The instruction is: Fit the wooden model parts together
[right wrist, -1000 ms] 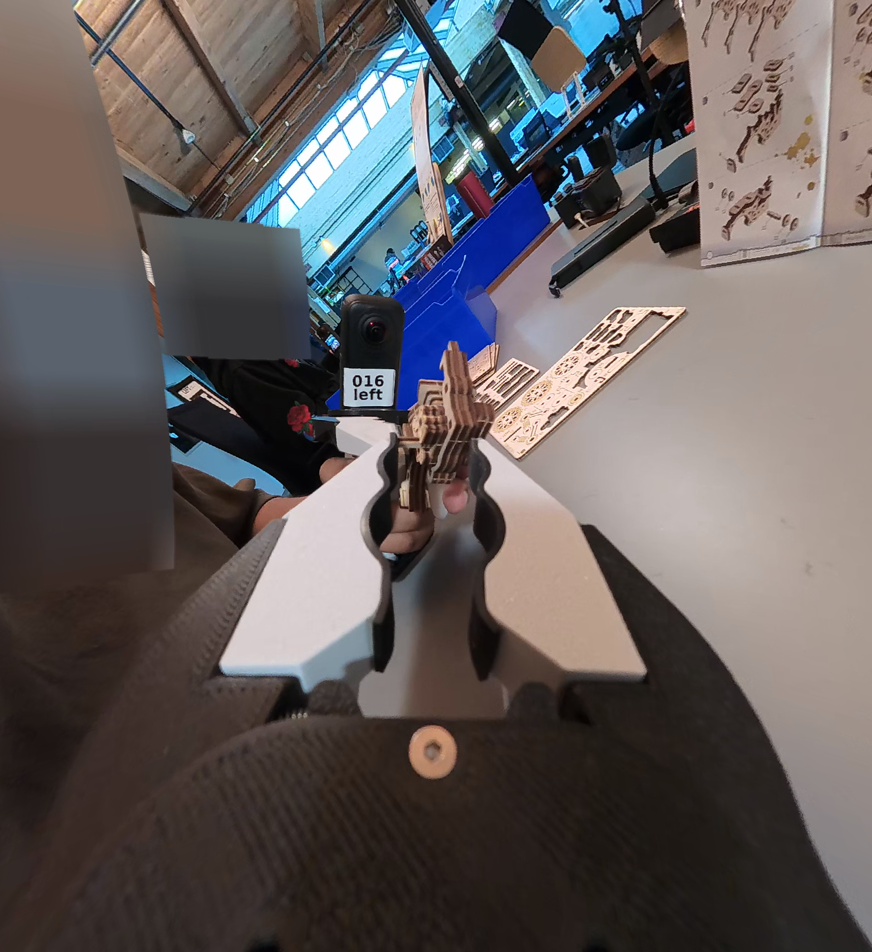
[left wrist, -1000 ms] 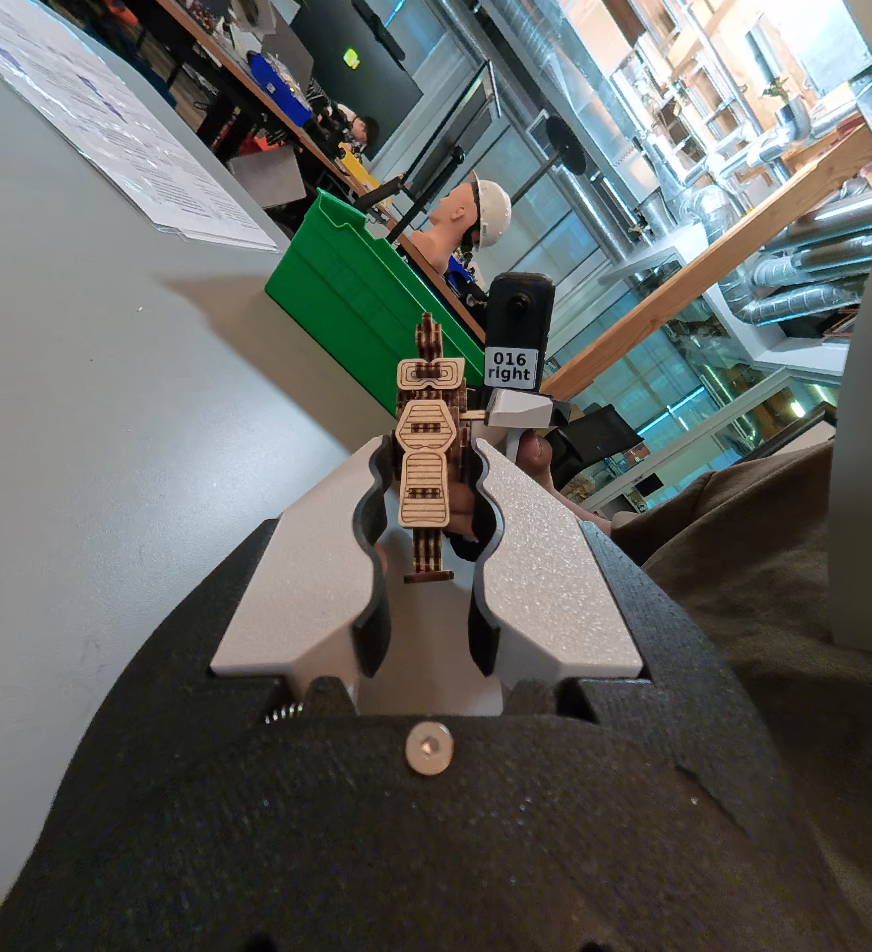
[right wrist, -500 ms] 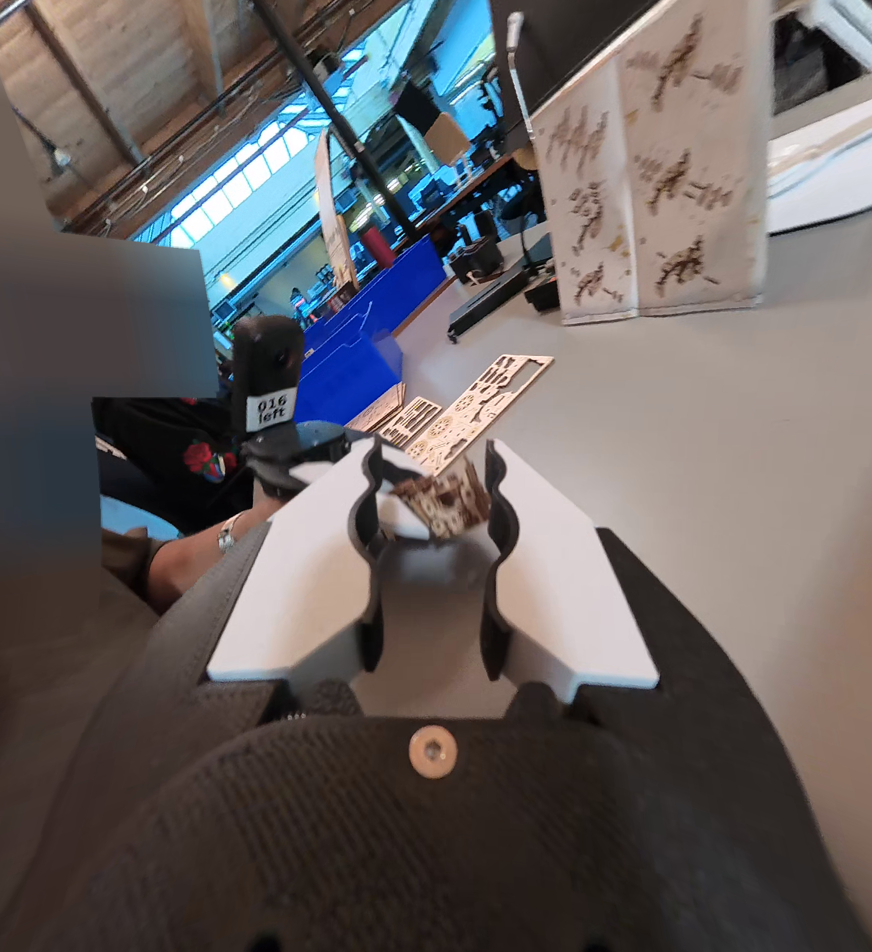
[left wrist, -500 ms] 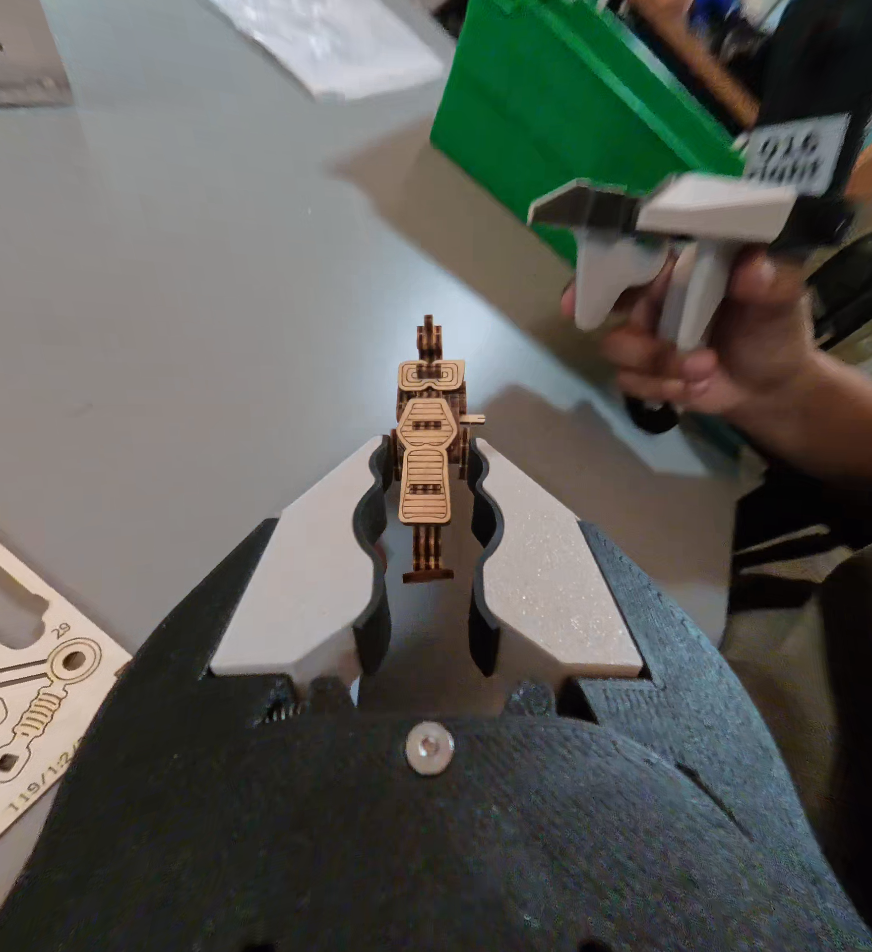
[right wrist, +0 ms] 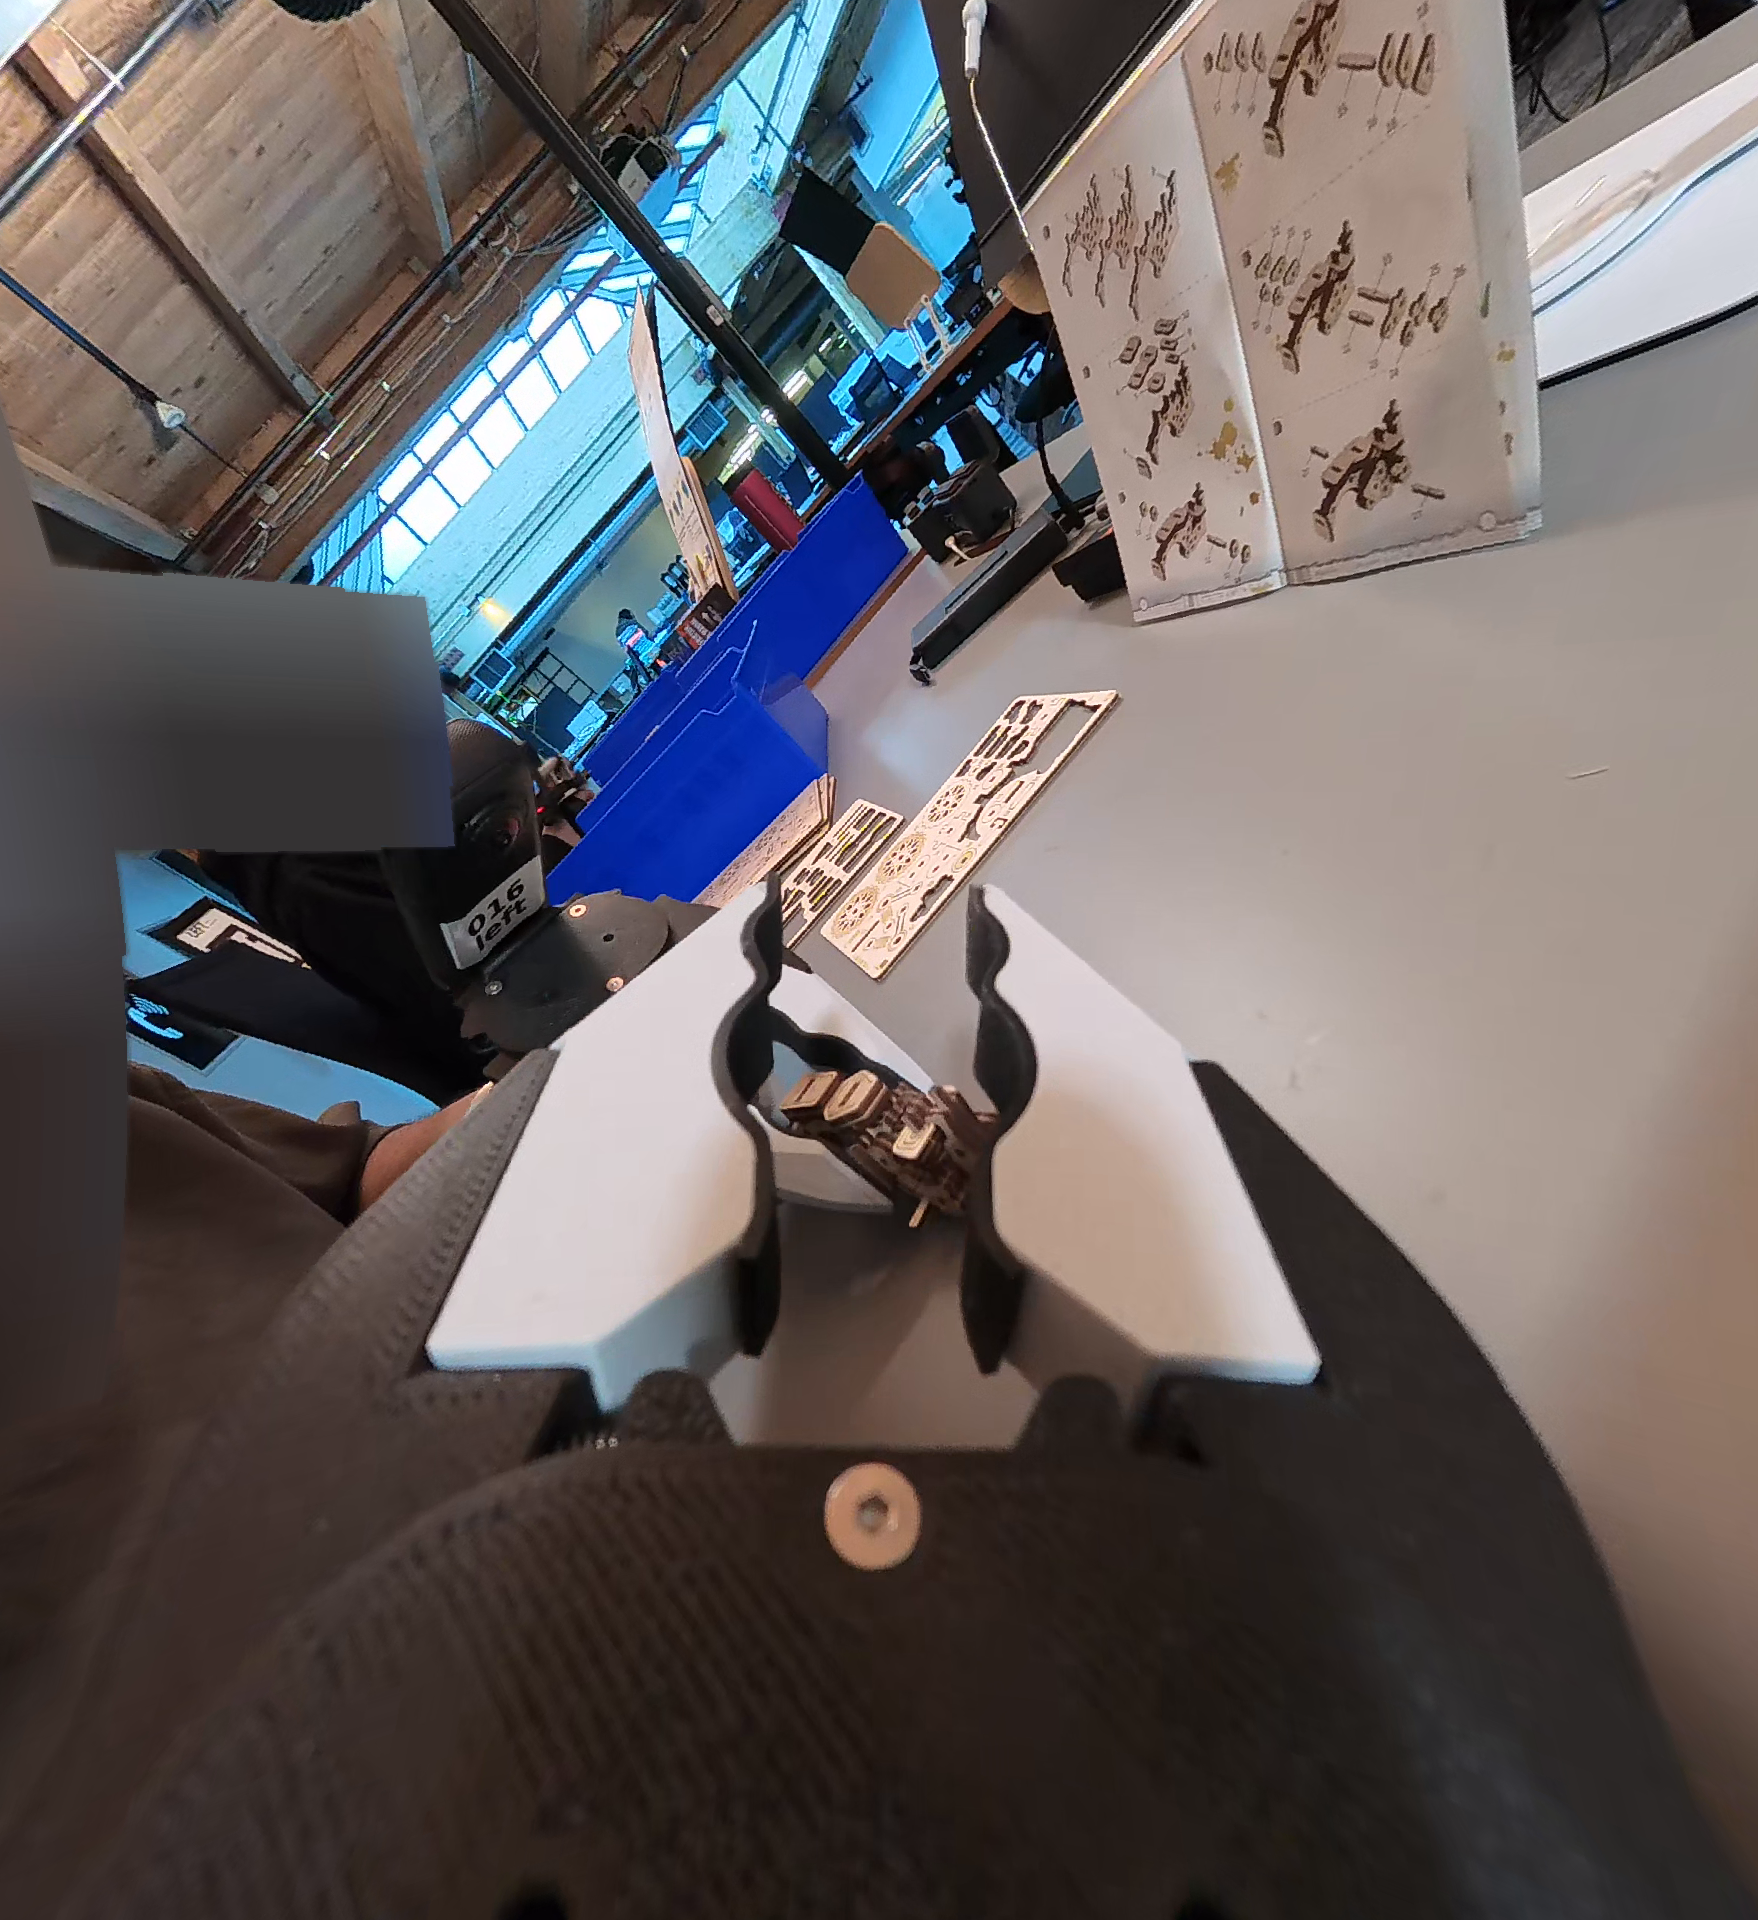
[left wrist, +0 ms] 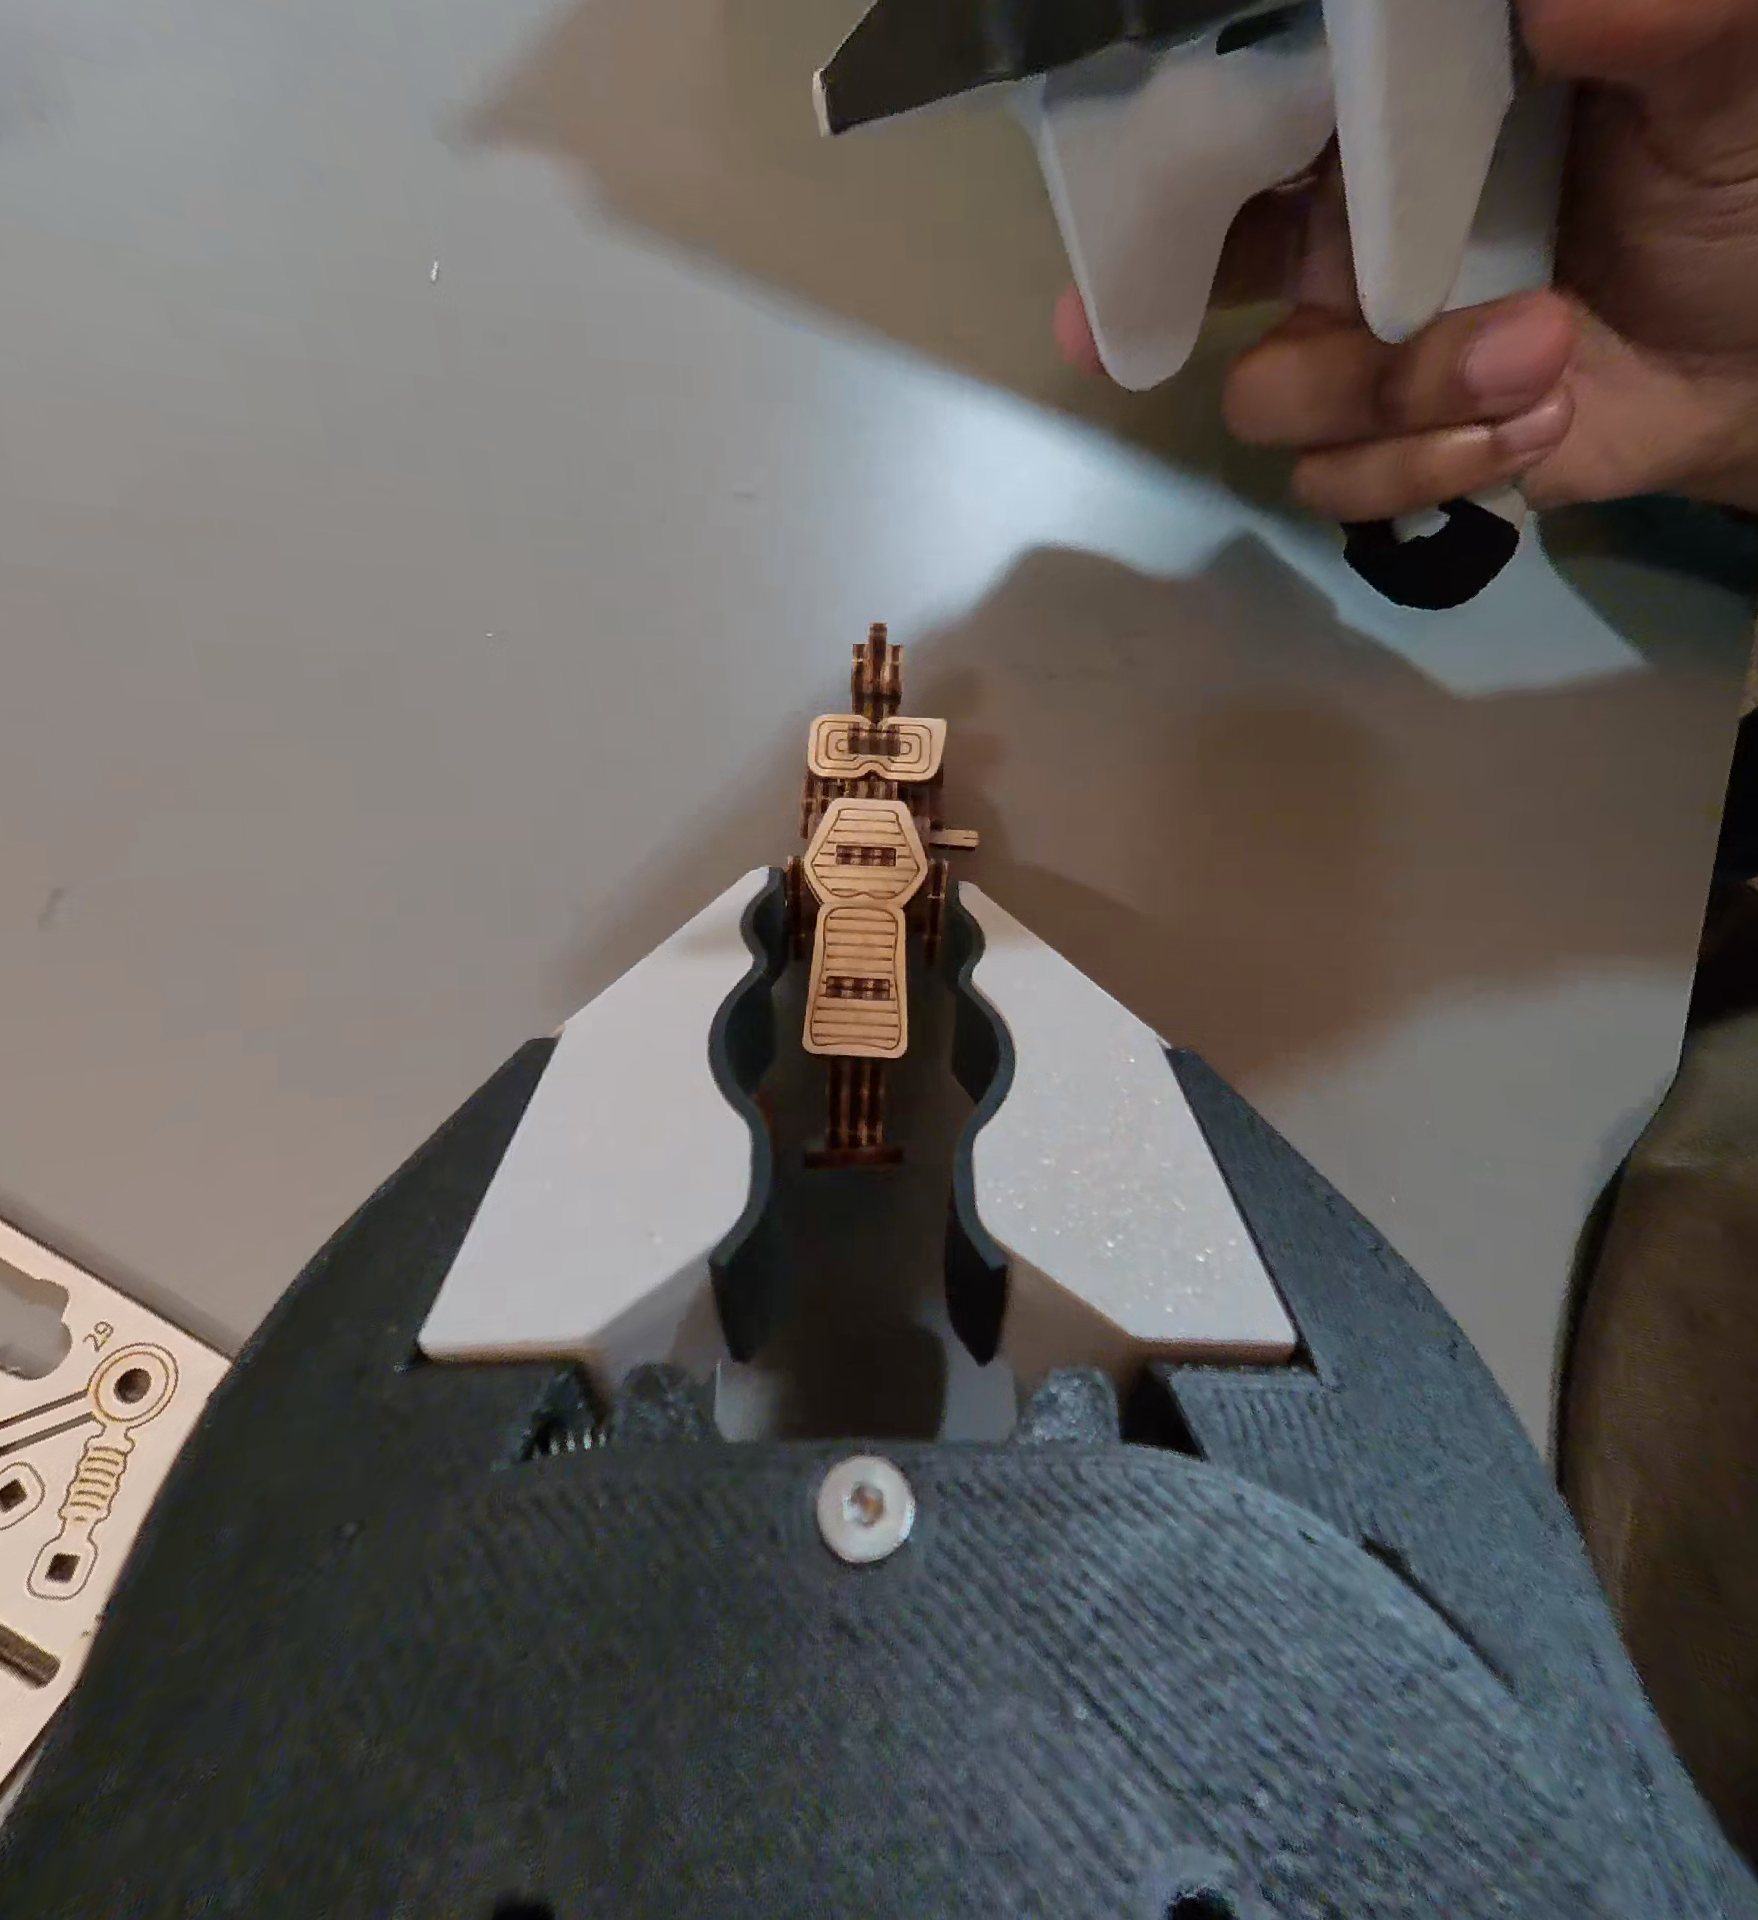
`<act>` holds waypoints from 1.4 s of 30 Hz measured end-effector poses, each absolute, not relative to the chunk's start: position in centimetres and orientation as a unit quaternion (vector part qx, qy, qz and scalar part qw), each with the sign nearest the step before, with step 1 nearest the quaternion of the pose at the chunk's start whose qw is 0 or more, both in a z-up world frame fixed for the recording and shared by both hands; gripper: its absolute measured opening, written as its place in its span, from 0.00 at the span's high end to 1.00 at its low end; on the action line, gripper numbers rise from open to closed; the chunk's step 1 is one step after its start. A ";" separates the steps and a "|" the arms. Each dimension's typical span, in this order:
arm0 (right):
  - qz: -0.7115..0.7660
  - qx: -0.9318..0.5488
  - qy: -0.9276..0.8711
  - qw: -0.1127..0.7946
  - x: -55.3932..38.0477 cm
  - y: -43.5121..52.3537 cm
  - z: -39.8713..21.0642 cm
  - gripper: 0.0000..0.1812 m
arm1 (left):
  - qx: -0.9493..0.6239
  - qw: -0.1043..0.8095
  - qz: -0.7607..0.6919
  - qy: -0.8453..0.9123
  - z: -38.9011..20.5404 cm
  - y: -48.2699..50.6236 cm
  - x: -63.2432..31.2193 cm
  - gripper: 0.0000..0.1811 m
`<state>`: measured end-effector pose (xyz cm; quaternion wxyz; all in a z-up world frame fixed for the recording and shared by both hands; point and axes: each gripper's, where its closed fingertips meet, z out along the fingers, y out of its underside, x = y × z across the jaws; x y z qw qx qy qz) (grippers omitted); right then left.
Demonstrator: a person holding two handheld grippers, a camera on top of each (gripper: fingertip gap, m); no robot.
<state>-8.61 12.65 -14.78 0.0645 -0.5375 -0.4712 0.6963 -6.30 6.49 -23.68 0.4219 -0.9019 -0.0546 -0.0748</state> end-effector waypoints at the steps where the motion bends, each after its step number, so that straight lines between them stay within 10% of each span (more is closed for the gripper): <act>1: 0.696 -0.538 -0.472 0.063 -8.6 12.6 -14.8 0.82 | -0.902 0.422 -0.076 -0.053 -23.7 6.5 -6.2 0.85; 28: 0.702 -0.522 -0.478 0.081 -9.4 12.0 -14.1 0.85 | -0.777 0.574 -0.020 -0.259 -16.7 2.5 -15.7 0.49; 42: 0.708 -0.493 -0.496 0.099 -10.9 9.7 -12.9 0.88 | -0.756 0.471 0.170 -0.421 -20.6 -8.8 -23.2 0.63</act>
